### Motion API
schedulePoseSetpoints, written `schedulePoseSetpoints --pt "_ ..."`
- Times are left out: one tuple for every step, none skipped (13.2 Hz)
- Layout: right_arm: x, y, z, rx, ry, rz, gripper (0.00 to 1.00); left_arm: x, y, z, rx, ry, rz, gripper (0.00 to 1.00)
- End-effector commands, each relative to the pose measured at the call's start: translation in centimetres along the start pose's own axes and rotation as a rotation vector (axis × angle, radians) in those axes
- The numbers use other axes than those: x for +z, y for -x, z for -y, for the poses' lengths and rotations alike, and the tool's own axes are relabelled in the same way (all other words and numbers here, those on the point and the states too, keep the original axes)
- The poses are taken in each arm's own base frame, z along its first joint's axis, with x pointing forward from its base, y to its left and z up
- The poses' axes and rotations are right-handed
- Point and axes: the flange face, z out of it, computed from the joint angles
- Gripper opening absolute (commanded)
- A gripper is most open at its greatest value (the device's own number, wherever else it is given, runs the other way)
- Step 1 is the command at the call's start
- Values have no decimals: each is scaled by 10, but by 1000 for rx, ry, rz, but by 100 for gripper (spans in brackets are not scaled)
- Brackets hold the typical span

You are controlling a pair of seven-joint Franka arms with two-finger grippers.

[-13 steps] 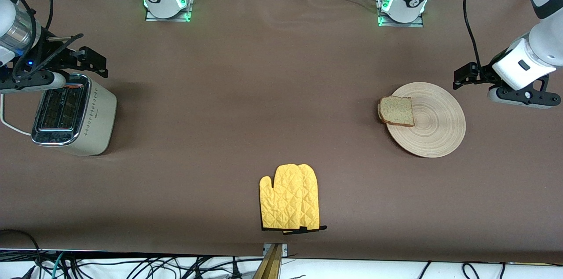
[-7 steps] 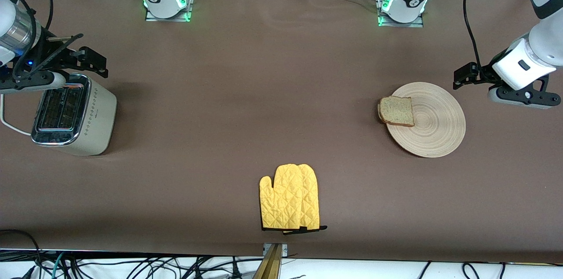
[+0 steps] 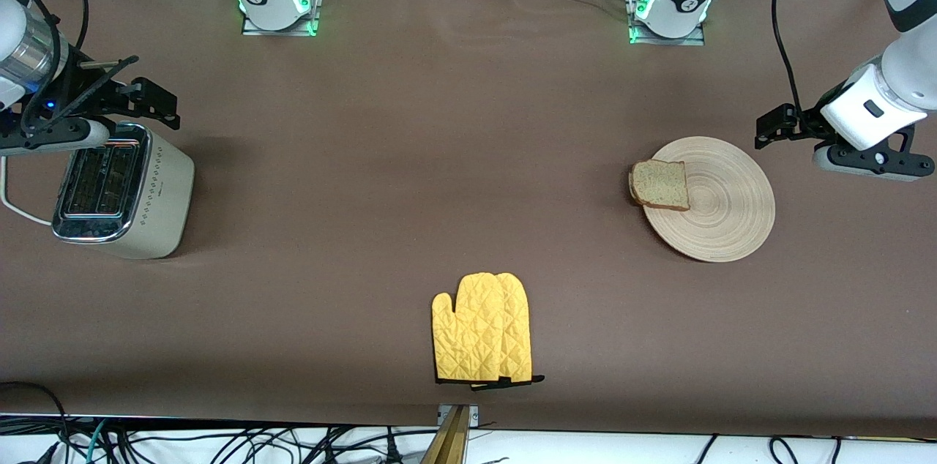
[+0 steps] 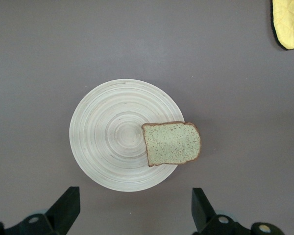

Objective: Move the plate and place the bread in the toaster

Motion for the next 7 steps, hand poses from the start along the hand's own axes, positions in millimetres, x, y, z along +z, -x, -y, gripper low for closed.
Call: schedulePoseSetpoints --pt "-8 3 4 12 -7 -4 100 -2 -2 5 -9 -18 4 100" --pt "-7 3 4 9 -7 -3 100 0 -2 6 -11 -16 7 100" --pt "-7 3 4 7 -7 -3 100 0 -2 6 -11 -16 9 100" --pt "-7 3 4 10 -7 -3 100 1 -3 6 -11 -16 9 100" --pt "-7 3 4 10 -7 -3 100 4 -4 10 -17 -14 13 100" --pt "-8 3 4 9 -7 -4 100 4 -4 19 -34 -10 11 100" --pt "-8 3 3 12 -7 -4 100 10 -7 33 -54 -3 19 100"
